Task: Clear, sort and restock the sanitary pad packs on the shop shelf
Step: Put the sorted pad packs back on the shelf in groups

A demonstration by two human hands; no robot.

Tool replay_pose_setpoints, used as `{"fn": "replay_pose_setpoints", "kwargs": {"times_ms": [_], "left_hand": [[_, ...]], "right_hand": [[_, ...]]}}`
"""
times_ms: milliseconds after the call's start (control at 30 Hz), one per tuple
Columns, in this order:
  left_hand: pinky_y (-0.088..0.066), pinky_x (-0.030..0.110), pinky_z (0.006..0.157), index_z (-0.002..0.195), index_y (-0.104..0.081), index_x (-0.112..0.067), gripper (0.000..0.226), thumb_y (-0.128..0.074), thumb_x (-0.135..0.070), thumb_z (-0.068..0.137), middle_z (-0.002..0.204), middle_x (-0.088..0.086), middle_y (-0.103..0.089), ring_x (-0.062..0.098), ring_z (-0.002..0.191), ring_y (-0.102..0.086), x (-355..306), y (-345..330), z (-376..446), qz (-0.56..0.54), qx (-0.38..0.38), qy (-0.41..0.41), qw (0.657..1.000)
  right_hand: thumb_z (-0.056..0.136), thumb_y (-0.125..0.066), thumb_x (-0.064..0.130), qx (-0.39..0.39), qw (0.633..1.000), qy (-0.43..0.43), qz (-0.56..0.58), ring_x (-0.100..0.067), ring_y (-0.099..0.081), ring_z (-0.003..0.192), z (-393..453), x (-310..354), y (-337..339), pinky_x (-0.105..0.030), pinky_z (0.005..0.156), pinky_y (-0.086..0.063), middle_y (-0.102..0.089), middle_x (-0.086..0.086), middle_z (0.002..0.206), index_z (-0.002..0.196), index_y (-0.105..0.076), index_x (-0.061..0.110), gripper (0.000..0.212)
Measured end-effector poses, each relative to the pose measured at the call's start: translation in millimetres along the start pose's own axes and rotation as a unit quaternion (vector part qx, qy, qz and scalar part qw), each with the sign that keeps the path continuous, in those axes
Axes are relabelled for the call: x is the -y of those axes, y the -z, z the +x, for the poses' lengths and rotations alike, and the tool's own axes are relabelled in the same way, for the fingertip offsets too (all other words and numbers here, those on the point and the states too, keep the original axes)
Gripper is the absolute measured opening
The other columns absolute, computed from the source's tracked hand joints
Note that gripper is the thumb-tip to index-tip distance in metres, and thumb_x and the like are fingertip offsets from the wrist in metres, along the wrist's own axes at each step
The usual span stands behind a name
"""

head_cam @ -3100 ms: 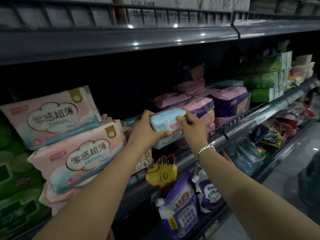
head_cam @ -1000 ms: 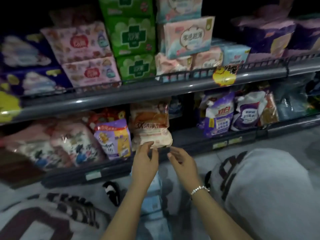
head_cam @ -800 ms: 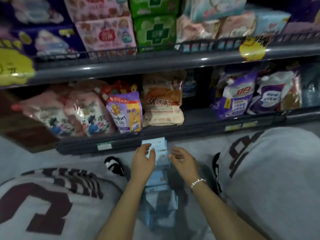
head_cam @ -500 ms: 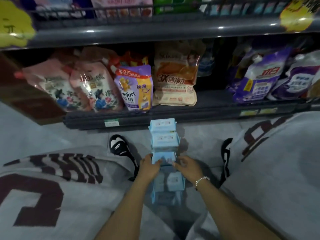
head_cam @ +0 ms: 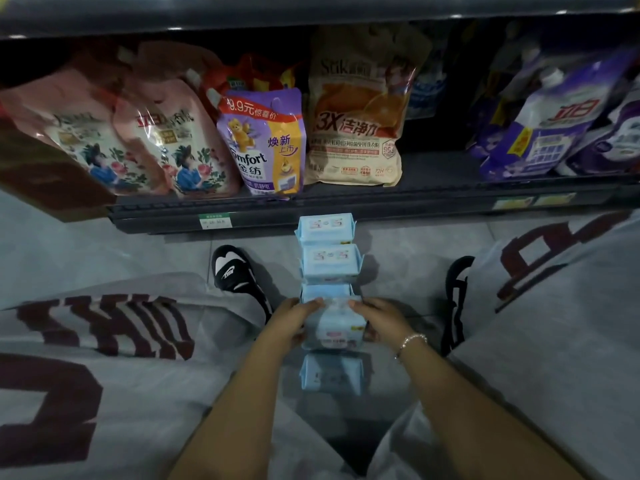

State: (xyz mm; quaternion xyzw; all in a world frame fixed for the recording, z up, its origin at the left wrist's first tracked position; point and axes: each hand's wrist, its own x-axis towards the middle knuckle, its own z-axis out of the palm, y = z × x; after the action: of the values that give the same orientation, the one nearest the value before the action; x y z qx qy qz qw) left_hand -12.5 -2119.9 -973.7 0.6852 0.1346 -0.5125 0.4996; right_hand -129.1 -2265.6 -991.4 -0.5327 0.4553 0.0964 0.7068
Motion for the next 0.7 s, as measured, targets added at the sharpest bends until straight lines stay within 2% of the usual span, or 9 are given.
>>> {"fn": "replay_pose_setpoints", "kwargs": {"times_ms": [67,167,267,333,433,533,600,633,700], "left_hand": [[-0.053,0.046,0.092,0.112,-0.065,-0.004,0.034,-0.074,-0.020,0.084,0.107,0.015,-0.071,0.034,0.102,-0.066,-5,5,4,-0.021,0.028,-0.003,0.999],[-0.055,0.046,0.090,0.119,-0.063,0.001,0.045,-0.077,-0.007,0.077,0.109,0.015,-0.071,0.032,0.100,-0.068,-10,11,13,-0.001,0.047,-0.033,0.998],[-0.053,0.047,0.094,0.121,-0.063,-0.004,0.064,-0.086,-0.029,0.067,0.108,0.012,-0.072,0.028,0.099,-0.069,-17,14,22,0.001,0.005,-0.069,0.998],[-0.051,0.045,0.097,0.114,-0.069,-0.009,0.073,-0.087,-0.048,0.055,0.104,0.007,-0.074,0.024,0.099,-0.069,-20,14,28,0.028,0.004,-0.080,0.996],[-0.051,0.043,0.096,0.107,-0.072,-0.013,0.058,-0.078,-0.056,0.068,0.100,0.003,-0.075,0.022,0.098,-0.069,-20,7,29,0.079,0.015,-0.077,0.994],[-0.049,0.032,0.082,0.108,-0.069,-0.013,0.050,-0.057,-0.057,0.087,0.108,0.004,-0.070,0.019,0.098,-0.065,-23,-4,30,0.098,-0.033,-0.101,0.989],[-0.044,0.025,0.070,0.110,-0.060,-0.012,0.038,-0.056,-0.046,0.093,0.117,0.008,-0.063,0.017,0.097,-0.058,-26,-9,34,0.092,-0.100,-0.142,0.980],[-0.044,0.024,0.070,0.116,-0.055,-0.013,0.035,-0.060,-0.038,0.092,0.125,0.010,-0.058,0.018,0.100,-0.056,-28,-9,38,0.081,-0.123,-0.161,0.976],[-0.048,0.031,0.085,0.136,-0.044,-0.015,0.053,-0.066,-0.027,0.090,0.142,0.009,-0.041,0.023,0.116,-0.051,-32,-7,47,0.050,-0.110,-0.172,0.978]], "right_hand": [[0.085,-0.072,0.027,0.012,1.000,0.022,0.016,-0.025,-0.070,0.089,1,8,3,-0.038,0.083,-0.055,-0.074,-0.009,0.098,0.097,-0.071,0.016,0.016],[0.085,-0.070,0.013,0.035,0.998,0.043,0.021,-0.018,-0.071,0.084,1,17,7,-0.028,0.073,-0.057,-0.074,-0.004,0.096,0.102,-0.070,0.017,0.017],[0.084,-0.072,0.012,0.023,0.998,0.060,0.017,-0.014,-0.071,0.083,7,24,7,-0.023,0.067,-0.057,-0.073,-0.003,0.099,0.108,-0.065,0.010,0.026],[0.075,-0.079,0.023,0.000,0.996,0.069,0.052,-0.022,-0.072,0.088,12,24,7,-0.027,0.066,-0.058,-0.071,-0.011,0.109,0.117,-0.057,0.004,0.051],[0.064,-0.082,0.029,-0.013,0.993,0.069,0.090,-0.026,-0.073,0.087,16,26,8,-0.031,0.063,-0.059,-0.071,-0.015,0.107,0.123,-0.047,0.001,0.075],[0.076,-0.078,0.020,-0.045,0.991,0.062,0.114,-0.021,-0.073,0.078,18,27,13,-0.029,0.059,-0.058,-0.072,-0.011,0.102,0.116,-0.050,0.008,0.050],[0.082,-0.073,0.018,-0.057,0.990,0.065,0.115,-0.022,-0.074,0.076,19,24,20,-0.030,0.059,-0.058,-0.074,-0.014,0.099,0.103,-0.061,0.012,0.024],[0.083,-0.072,0.017,-0.065,0.989,0.064,0.113,-0.023,-0.074,0.076,20,23,24,-0.032,0.059,-0.059,-0.074,-0.016,0.097,0.097,-0.066,0.011,0.017],[0.083,-0.073,0.016,-0.091,0.987,0.066,0.116,-0.027,-0.073,0.076,23,22,30,-0.035,0.060,-0.059,-0.074,-0.019,0.095,0.096,-0.068,0.004,0.018]]}}
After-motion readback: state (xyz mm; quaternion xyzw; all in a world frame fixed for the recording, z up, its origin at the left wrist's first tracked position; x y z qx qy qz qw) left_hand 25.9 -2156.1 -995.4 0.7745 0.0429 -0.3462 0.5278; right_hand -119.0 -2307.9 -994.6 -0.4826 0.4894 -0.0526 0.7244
